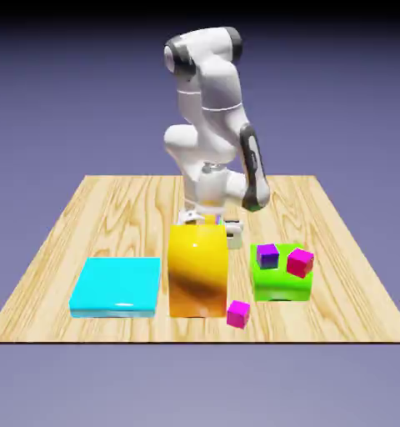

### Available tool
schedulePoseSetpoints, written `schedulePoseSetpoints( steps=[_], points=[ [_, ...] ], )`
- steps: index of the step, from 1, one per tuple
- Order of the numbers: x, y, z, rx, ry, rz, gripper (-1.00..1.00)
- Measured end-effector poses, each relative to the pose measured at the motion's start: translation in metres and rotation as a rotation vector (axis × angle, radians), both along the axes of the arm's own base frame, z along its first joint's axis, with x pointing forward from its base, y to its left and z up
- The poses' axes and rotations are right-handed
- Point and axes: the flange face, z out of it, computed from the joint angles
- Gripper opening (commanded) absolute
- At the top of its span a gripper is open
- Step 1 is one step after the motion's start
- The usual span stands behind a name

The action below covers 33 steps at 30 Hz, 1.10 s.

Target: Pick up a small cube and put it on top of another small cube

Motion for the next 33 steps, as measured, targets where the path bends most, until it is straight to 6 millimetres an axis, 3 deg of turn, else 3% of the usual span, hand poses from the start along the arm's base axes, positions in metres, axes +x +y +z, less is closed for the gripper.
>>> schedulePoseSetpoints(
  steps=[7,9,12,13,14,15,17,22,26,29,33],
  points=[
    [-0.003,0.009,0.023,0.063,-0.043,-0.002,-1.00],
    [0.005,-0.010,0.029,0.051,-0.066,-0.019,-1.00],
    [-0.001,-0.052,0.014,0.033,-0.014,-0.070,-1.00],
    [-0.007,-0.075,0.008,0.029,0.008,-0.127,-1.00],
    [-0.009,-0.071,0.002,0.025,0.032,-0.071,-1.00],
    [-0.018,-0.097,-0.004,0.023,0.054,-0.140,-1.00],
    [-0.033,-0.119,-0.017,0.022,0.102,-0.159,-1.00],
    [-0.044,-0.187,-0.010,0.029,0.059,-0.311,-1.00],
    [-0.073,-0.247,0.003,0.022,0.001,-0.485,-1.00],
    [-0.007,-0.248,0.031,0.079,-0.131,-0.379,-1.00],
    [0.079,-0.231,0.088,0.175,-0.291,-0.215,-1.00]
  ],
)
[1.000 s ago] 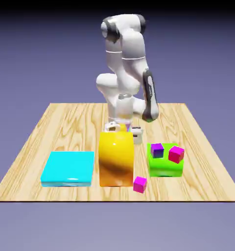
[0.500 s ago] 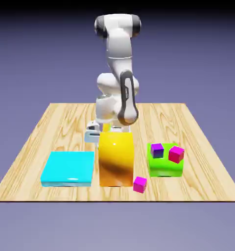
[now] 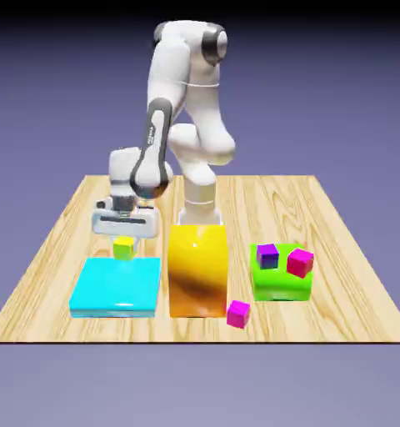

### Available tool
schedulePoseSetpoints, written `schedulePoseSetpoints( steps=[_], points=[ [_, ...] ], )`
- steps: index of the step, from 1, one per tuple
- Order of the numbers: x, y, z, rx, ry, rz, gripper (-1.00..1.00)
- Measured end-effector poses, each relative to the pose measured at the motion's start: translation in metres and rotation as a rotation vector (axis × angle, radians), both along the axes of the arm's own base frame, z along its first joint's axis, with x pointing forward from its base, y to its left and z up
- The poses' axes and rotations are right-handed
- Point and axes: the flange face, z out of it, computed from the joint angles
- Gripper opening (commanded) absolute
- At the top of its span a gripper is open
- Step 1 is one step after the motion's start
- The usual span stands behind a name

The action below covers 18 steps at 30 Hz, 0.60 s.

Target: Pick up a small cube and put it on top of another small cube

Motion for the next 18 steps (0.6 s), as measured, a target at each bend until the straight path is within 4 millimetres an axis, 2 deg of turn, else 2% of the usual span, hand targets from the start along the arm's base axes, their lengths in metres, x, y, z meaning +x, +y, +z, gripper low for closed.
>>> schedulePoseSetpoints(
  steps=[4,7,11,18],
  points=[
    [0.072,0.042,0.074,0.058,-0.152,0.195,-1.00],
    [0.088,0.088,0.078,0.033,-0.130,0.411,-1.00],
    [0.100,0.151,0.081,-0.006,-0.100,0.699,-1.00],
    [0.095,0.260,0.086,-0.087,-0.047,1.195,-1.00]
  ],
)
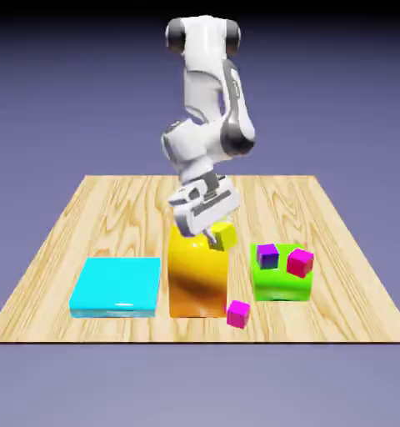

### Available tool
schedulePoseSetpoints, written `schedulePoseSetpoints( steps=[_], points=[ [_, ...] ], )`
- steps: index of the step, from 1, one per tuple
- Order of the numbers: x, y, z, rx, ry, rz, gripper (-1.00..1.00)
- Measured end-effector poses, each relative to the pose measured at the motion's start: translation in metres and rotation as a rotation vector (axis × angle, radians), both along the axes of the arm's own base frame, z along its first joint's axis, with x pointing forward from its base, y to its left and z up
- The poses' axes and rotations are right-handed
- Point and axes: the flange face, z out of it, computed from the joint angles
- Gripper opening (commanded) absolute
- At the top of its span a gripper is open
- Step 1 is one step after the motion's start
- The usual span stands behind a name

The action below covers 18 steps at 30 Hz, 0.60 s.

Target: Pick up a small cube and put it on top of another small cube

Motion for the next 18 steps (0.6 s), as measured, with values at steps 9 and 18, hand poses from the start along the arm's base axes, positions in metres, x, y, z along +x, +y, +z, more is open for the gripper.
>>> schedulePoseSetpoints(
  steps=[9,18],
  points=[
    [-0.043,0.094,-0.003,-0.162,-0.017,0.657,-1.00],
    [-0.061,0.112,-0.028,-0.245,-0.041,1.075,-1.00]
  ],
)
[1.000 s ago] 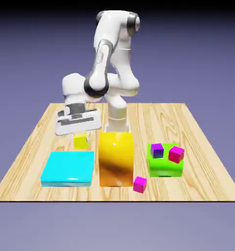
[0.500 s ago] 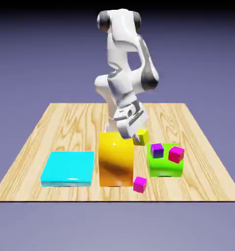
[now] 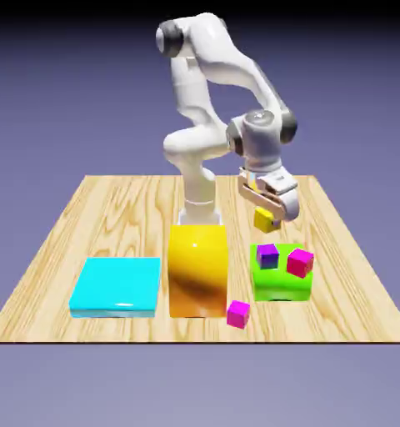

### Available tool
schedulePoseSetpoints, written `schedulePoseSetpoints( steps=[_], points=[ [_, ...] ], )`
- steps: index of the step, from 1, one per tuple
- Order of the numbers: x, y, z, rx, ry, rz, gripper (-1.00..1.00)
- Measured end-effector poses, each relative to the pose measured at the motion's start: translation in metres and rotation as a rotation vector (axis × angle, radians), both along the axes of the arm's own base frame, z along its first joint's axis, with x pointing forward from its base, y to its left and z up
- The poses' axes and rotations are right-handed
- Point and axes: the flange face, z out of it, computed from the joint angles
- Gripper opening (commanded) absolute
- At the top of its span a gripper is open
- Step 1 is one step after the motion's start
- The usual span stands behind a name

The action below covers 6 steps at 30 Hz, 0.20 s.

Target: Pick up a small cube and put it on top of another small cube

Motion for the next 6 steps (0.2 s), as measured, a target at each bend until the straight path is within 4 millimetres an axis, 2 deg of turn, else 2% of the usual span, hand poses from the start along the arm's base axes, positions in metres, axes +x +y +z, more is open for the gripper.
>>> schedulePoseSetpoints(
  steps=[2,3,5,6],
  points=[
    [-0.003,0.003,-0.028,-0.001,0.000,-0.001,-1.00],
    [-0.004,0.003,-0.040,-0.004,-0.001,-0.002,1.00],
    [-0.004,0.003,-0.040,-0.003,-0.002,-0.002,1.00],
    [-0.002,0.002,-0.027,0.000,-0.001,-0.001,1.00]
  ],
)
